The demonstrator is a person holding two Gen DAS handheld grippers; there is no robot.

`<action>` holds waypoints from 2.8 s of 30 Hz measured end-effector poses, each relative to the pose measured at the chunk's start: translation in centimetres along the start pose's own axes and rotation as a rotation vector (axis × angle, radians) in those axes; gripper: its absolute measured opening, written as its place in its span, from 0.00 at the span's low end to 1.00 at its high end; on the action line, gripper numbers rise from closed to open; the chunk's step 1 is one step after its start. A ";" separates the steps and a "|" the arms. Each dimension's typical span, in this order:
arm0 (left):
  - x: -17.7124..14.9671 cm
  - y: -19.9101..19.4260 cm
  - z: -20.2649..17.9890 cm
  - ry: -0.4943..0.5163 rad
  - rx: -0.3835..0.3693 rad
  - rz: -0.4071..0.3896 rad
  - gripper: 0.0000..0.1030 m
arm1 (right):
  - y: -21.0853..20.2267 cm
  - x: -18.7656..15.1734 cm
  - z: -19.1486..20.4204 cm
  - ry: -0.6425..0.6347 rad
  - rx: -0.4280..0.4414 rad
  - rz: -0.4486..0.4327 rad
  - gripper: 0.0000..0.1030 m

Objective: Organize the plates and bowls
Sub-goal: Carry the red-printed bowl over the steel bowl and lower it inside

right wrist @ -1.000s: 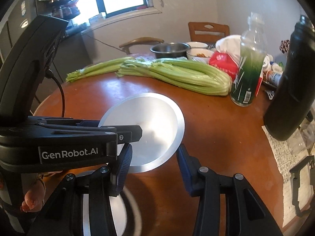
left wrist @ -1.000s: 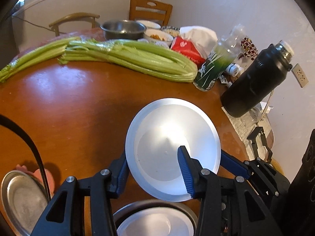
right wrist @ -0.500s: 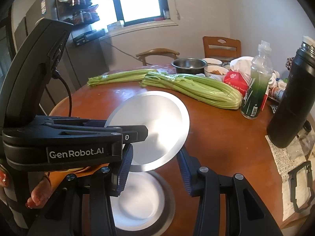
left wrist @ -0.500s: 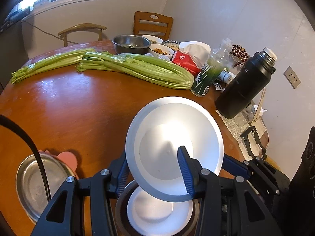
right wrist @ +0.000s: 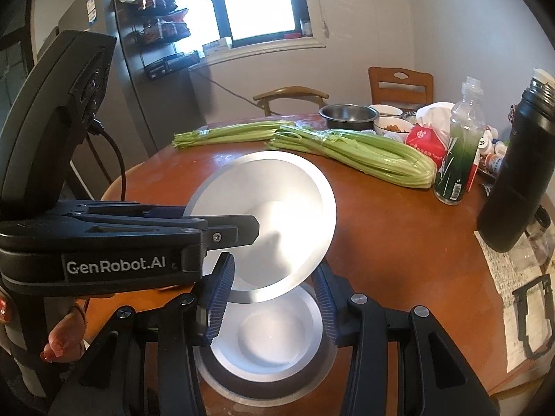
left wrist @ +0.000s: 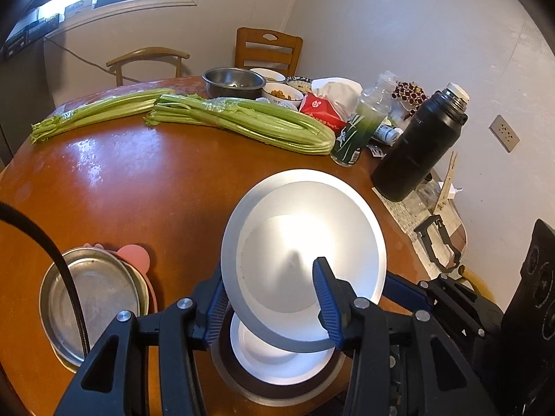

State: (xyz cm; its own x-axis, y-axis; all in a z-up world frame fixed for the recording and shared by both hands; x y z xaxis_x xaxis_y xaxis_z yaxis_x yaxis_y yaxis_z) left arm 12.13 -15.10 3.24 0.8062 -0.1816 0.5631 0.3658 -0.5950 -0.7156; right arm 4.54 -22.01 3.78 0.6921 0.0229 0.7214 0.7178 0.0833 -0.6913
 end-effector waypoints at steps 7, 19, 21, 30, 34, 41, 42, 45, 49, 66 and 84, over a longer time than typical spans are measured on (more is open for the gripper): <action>-1.3 0.0 -0.2 0.002 -0.006 0.014 0.45 | -0.5 -1.1 0.2 0.007 0.005 0.007 0.47; -3.7 0.8 0.1 -0.013 0.007 0.050 0.45 | -0.2 -3.3 0.4 0.012 0.020 0.041 0.47; -4.0 0.8 0.2 -0.014 0.007 0.053 0.45 | -0.2 -3.7 0.4 0.013 0.024 0.049 0.47; -5.2 2.0 0.4 -0.011 0.023 0.086 0.45 | 0.3 -4.9 0.4 0.010 0.029 0.081 0.47; -5.7 2.7 0.6 -0.014 0.028 0.105 0.45 | 0.8 -5.5 0.3 0.009 0.029 0.099 0.47; -6.3 3.3 0.9 -0.015 0.044 0.121 0.45 | 1.3 -6.1 0.2 -0.001 0.030 0.123 0.47; -6.4 3.4 0.9 -0.014 0.045 0.124 0.45 | 1.4 -6.2 0.1 -0.002 0.031 0.127 0.47; -6.5 3.8 1.0 -0.014 0.053 0.136 0.45 | 1.7 -6.6 0.1 -0.009 0.031 0.138 0.47; -6.8 4.1 1.0 -0.004 0.071 0.143 0.45 | 2.1 -6.8 0.0 -0.011 0.032 0.150 0.47; -6.9 4.7 1.4 0.014 0.075 0.163 0.45 | 3.0 -7.1 -0.2 -0.028 0.012 0.183 0.47; -6.6 4.5 1.9 0.013 0.075 0.163 0.46 | 3.2 -6.8 -0.3 -0.057 -0.035 0.186 0.47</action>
State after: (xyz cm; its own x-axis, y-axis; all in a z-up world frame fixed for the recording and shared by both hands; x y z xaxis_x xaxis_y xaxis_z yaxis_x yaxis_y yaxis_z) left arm 9.35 -15.08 -4.54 0.8520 -0.2811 0.4417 0.2647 -0.4966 -0.8266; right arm 2.12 -22.22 -3.35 0.8082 0.0914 0.5818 0.5811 0.0374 -0.8130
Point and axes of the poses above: each gripper's, at about its wrist camera, not at the fingertips, and y roughly the way its jaws point, z to its left, x to its top, the point moved 5 cm from there along y, roughly the way its jaws point, and after that the axes turned 11 degrees about -x, right-handed, at the moved point
